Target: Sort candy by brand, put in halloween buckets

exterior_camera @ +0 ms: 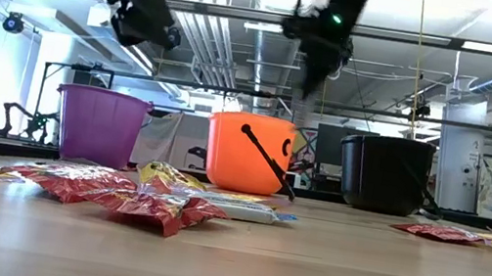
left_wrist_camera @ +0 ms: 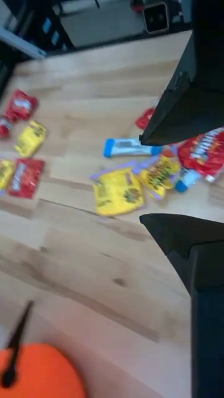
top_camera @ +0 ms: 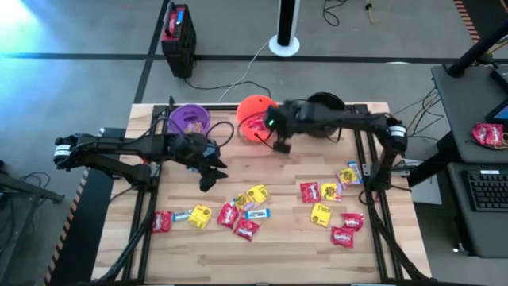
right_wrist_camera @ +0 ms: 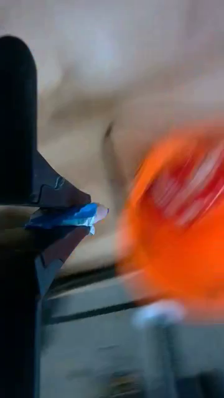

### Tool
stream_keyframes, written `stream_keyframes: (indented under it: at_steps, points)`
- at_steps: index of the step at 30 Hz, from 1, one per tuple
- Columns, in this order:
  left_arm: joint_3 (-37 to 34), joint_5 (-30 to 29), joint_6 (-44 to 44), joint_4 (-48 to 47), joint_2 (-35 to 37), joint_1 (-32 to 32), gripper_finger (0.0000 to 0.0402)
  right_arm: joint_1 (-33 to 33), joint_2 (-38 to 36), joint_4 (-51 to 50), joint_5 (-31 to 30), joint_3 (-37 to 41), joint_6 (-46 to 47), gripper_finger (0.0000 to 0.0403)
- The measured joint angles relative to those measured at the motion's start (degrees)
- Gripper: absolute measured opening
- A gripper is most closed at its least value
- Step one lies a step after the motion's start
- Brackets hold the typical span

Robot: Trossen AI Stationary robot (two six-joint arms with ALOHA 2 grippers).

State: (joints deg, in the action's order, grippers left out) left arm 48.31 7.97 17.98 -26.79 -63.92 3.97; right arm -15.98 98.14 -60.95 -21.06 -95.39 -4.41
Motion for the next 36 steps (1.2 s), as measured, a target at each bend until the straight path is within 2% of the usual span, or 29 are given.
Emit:
stream_keyframes:
  at_steps: [4, 6, 11, 14, 20, 24, 29, 34, 36]
  points:
    - [0.0, 0.0, 0.8, -2.3, 0.0, 0.0, 0.0165, -6.6, -3.9, -8.7, -5.5, 0.0, 16.1, 0.0019]
    - [0.0, -0.4, 1.0, -3.1, 0.0, 0.0, 0.0162, -10.1, -5.3, -11.4, -6.2, 0.0, 21.9, 0.0019]
    - [0.0, -2.9, 1.2, -5.0, 0.0, 0.0, 0.0158, -17.7, -7.0, -12.5, -6.1, 1.1, 27.8, 0.0022]
    - [0.0, -3.1, 2.3, -6.1, 0.0, 0.0, 0.0157, -20.8, -6.8, -12.2, -5.9, 1.4, 33.4, 0.0051]
    - [0.0, -3.0, 5.8, -13.7, 0.0, -0.2, 0.0157, -22.8, -5.8, -12.9, -5.5, 1.6, 33.2, 0.0144]
    - [0.0, -2.5, 6.2, -21.7, 0.0, -1.0, 0.0157, -22.8, -5.2, -12.9, -5.3, 1.7, 33.1, 0.0187]
    - [0.0, -1.6, 5.2, -25.8, 0.0, -2.7, 0.0157, -22.7, -5.0, -12.9, -5.3, 1.7, 33.3, 0.0213]
    - [0.0, 8.4, 6.1, -25.8, 0.0, -6.4, 0.0157, -21.9, -5.7, -12.9, -5.3, 1.7, 33.3, 0.0214]
    - [0.0, 10.2, 6.9, -25.8, 0.1, -9.7, 0.0157, -21.4, -6.3, -12.9, -5.3, 1.7, 33.3, 0.0214]
